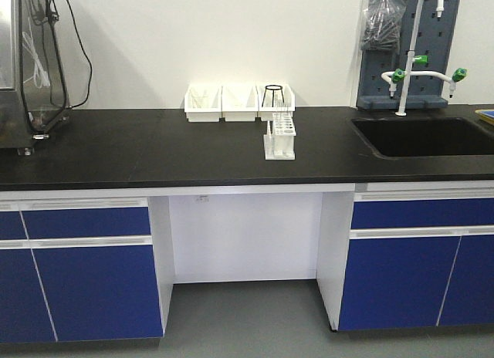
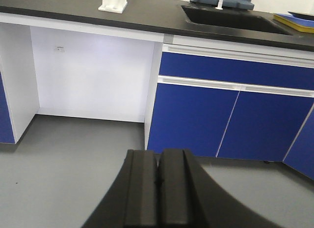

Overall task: Flip and reinsert test tube from rack
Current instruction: 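Drive the base up to the bench with the white test-tube rack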

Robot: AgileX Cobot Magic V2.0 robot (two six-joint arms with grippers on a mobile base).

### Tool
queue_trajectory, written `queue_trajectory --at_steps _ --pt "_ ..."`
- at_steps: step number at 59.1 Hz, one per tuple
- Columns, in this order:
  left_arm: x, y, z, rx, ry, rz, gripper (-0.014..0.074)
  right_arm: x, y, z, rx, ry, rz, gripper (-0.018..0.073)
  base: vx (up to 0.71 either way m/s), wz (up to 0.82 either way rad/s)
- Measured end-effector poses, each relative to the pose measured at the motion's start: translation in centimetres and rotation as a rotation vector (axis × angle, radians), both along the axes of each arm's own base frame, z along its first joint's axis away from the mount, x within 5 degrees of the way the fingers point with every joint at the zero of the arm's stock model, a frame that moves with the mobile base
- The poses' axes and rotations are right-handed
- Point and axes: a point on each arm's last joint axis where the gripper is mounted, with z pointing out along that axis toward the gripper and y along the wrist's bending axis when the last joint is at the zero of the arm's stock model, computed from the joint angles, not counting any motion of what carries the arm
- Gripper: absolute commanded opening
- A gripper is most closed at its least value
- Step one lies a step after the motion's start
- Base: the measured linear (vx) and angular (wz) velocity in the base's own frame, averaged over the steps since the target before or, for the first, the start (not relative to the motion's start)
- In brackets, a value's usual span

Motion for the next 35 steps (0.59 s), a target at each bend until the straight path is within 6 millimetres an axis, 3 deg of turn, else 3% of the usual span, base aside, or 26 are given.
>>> queue_trajectory --at_steps 35 --pt "0.0 0.0 0.0 0.0 0.0 0.0 -0.0006 0.0 0.0 0.0 0.0 0.0 0.0 -0.0008 0.18 0.04"
